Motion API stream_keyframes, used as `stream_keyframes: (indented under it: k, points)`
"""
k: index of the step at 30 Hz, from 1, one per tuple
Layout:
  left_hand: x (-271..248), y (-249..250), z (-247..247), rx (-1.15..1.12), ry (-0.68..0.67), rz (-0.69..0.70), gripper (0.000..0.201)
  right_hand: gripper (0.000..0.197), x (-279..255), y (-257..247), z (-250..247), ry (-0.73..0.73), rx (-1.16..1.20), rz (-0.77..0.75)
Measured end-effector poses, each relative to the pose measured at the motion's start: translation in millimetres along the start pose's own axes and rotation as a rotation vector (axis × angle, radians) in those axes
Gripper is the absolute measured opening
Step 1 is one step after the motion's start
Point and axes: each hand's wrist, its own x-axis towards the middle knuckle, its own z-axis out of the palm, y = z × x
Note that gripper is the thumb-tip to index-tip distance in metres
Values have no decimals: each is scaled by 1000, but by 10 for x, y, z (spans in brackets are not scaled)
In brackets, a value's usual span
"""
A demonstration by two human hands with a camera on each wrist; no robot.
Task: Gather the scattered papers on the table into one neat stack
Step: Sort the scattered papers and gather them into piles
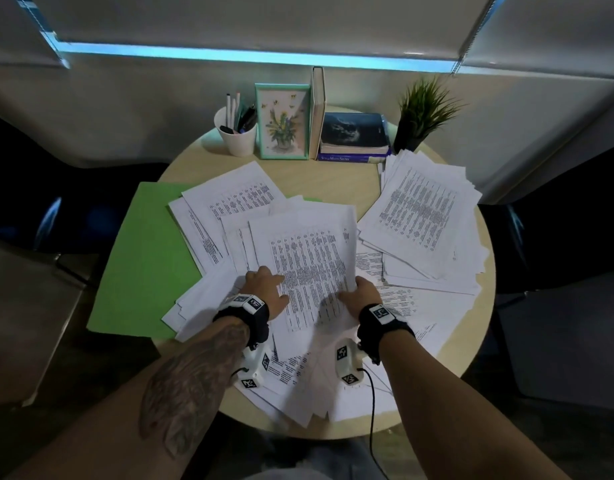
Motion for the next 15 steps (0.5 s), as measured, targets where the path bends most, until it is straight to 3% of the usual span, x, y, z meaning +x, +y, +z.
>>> stream_keyframes:
  k: [5, 11, 13, 15]
  points:
    - [-56, -139, -28, -39, -2, 79, 50, 35, -11, -19, -57, 55, 204, 64]
    - [-95, -212, -38, -231, 17, 116, 46, 33, -44, -38, -131, -58, 62, 82]
    - [-88, -220, -47, -349, 101, 72, 53, 33, -73, -43, -140, -58, 82, 58]
    - [-52, -222, -82, -459, 241, -82, 67, 31, -92, -26, -147, -21, 145, 27]
